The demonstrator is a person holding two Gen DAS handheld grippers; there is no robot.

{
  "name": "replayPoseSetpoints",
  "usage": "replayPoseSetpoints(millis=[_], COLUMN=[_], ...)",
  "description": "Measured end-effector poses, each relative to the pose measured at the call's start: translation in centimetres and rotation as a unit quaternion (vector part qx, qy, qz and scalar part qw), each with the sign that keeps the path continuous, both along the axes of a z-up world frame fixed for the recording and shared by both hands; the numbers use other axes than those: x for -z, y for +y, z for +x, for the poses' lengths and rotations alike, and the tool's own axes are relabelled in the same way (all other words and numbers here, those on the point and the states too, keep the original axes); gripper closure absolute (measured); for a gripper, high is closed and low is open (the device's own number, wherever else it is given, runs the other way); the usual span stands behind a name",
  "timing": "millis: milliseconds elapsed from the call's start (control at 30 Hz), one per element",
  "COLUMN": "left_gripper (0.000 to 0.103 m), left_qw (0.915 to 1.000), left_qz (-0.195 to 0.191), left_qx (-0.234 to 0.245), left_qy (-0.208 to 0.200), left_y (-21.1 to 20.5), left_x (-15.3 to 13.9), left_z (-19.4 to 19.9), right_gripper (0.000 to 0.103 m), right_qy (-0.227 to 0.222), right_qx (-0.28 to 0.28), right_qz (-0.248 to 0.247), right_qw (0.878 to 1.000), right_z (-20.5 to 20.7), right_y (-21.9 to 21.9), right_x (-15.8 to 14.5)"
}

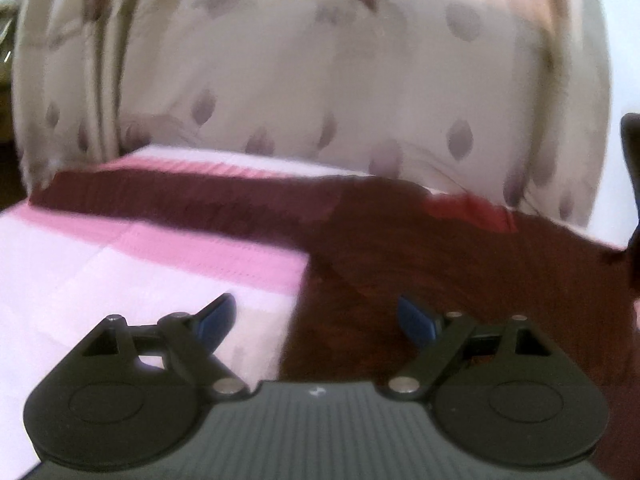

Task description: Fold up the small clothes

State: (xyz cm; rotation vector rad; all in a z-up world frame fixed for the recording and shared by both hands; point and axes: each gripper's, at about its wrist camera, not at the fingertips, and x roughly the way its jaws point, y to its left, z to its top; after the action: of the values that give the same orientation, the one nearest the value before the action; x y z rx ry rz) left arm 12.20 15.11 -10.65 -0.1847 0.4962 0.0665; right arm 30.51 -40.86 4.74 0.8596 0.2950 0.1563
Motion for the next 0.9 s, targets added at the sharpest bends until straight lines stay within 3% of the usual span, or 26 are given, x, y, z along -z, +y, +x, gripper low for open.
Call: replayPoseSetpoints(millis=[133, 267, 500, 700, 900], left_gripper=[0.015, 0.015, 0.015, 0.015, 0.015], left_qw=[0.9978, 0.9948, 0.9968, 0.9965, 0.9961], left_qz=[-0.060, -0.094, -0.072, -0.078, -0.083], left_qx=[-0.023, -0.036, -0.034, -0.032, -0.028], left_qy=[0.015, 0.014, -0.002, 0.001, -0.006], left_y=[1.8, 2.7, 2.1, 2.2, 2.2], left_x=[0.5, 0.9, 0.6, 0.6, 0.7], left_z=[0.4, 0.4, -0.2, -0.1, -0.3], right_gripper=[0.088, 0.088, 0.088, 0.088, 0.088], right_qy=[-0.015, -0.017, 0.027, 0.071, 0.090], right_qx=[-0.058, -0.112, -0.184, -0.222, -0.237], right_qz=[0.010, 0.018, 0.022, -0.028, -0.061], right_qw=[0.998, 0.993, 0.982, 0.972, 0.965], right_z=[1.8, 4.1, 5.8, 5.2, 5.6], right_y=[5.9, 12.7, 22.5, 28.5, 32.4], right_x=[-1.2, -0.9, 3.2, 7.0, 8.8])
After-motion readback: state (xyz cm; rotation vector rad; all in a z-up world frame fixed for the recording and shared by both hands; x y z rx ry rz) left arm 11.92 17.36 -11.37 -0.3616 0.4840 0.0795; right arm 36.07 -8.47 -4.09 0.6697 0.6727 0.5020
